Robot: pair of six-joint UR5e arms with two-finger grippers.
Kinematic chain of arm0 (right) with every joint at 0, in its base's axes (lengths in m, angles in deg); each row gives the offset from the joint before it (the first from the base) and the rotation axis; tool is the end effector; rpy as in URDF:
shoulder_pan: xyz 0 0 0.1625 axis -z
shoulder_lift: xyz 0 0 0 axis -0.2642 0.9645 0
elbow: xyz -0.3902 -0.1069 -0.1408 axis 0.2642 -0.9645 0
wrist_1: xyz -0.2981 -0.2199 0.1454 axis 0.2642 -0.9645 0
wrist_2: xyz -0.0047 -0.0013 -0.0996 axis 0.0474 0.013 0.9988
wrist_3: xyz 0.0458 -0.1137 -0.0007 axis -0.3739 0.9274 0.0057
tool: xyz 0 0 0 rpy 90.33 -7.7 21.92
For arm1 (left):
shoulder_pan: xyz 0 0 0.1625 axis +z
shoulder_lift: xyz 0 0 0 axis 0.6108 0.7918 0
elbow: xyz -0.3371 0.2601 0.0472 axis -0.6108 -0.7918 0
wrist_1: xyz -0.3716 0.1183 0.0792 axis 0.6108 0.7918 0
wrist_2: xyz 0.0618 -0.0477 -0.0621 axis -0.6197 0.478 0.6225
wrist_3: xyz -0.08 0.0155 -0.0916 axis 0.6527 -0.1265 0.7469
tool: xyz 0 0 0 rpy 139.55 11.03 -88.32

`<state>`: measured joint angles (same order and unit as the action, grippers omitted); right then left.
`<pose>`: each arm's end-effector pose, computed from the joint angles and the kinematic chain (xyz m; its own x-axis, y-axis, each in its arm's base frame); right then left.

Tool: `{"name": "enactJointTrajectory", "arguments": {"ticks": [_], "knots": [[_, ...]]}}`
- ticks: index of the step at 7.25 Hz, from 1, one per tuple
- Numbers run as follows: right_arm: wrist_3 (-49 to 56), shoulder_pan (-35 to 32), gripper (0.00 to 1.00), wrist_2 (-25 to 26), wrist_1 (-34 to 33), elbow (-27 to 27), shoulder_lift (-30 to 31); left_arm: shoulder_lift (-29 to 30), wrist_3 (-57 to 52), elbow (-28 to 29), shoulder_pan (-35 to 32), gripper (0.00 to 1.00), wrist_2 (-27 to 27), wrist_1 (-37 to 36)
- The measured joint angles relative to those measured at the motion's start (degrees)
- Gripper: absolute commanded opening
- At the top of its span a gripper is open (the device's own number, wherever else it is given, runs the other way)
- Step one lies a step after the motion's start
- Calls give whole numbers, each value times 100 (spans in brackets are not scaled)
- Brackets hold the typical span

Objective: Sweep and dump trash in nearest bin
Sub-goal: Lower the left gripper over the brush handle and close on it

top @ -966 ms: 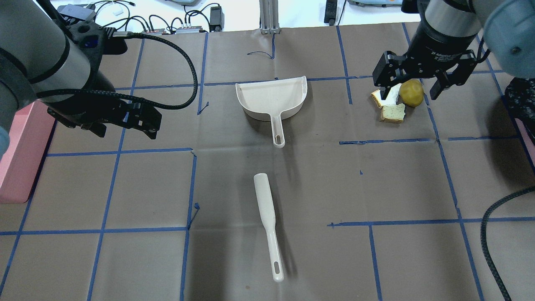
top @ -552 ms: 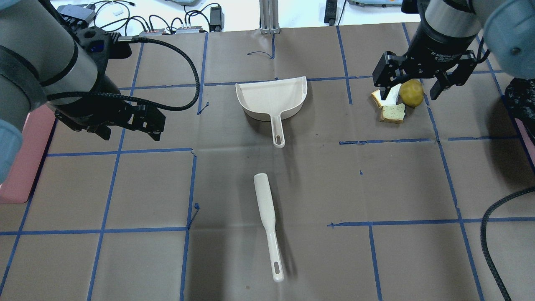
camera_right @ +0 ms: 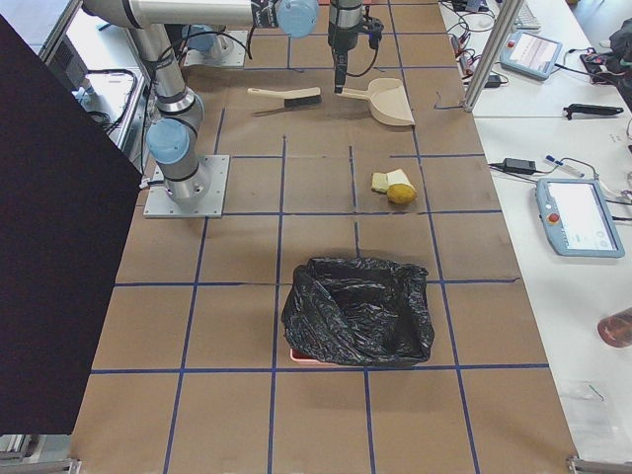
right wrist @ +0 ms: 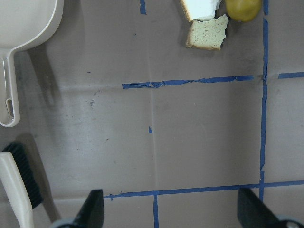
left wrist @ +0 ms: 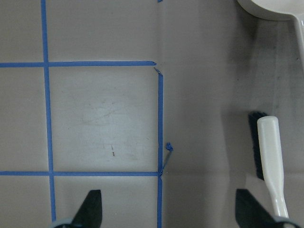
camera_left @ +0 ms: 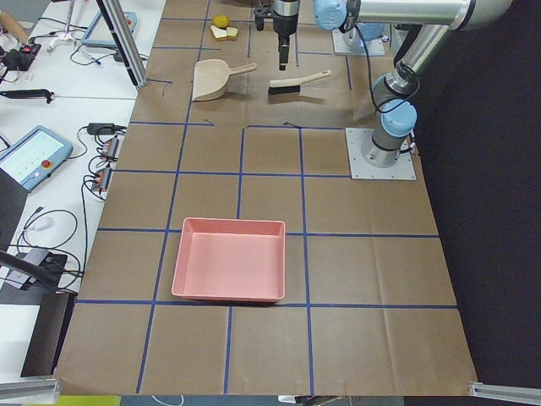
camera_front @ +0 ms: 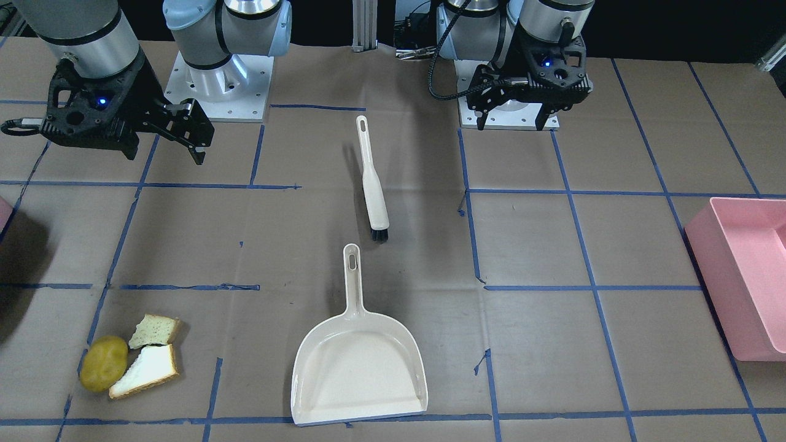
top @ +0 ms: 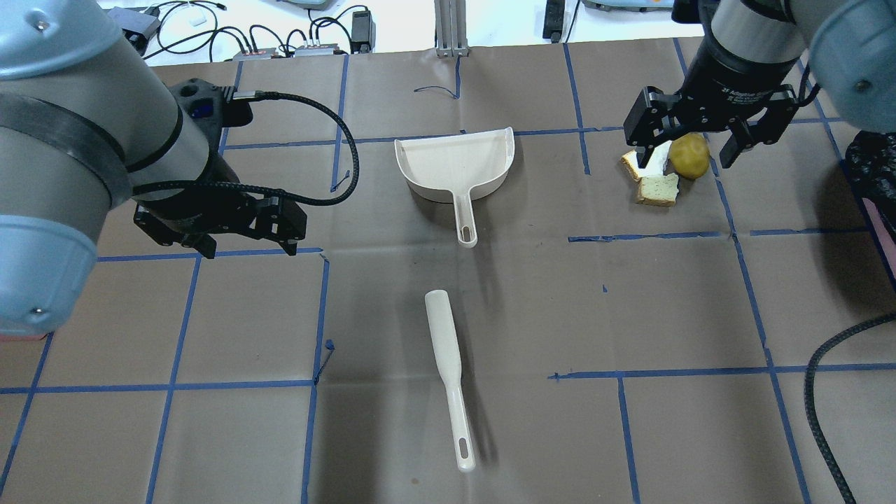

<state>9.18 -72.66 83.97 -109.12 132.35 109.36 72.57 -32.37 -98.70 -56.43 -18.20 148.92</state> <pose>0.1154 -0.4755 0.4653 -0.9983 0.0580 0.0113 0.0582 0.9981 0.0181 -0.1592 -0.3840 0.4399 -0.9998 -0.0151 -0.0125 -0.0148 0.9996 -0.0240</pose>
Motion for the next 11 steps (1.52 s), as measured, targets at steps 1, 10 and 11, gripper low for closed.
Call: {"name": "enactJointTrajectory", "arguments": {"ticks": [1,10,11], "knots": [[0,0,100,0,0,0,0,6,287,-199,-249,100,-5,-230],[0,0,100,0,0,0,3,271,3057,-1812,-2351,100,-91,-2470],[0,0,100,0,0,0,1,393,3301,-1996,-2615,100,-105,-2887]]}}
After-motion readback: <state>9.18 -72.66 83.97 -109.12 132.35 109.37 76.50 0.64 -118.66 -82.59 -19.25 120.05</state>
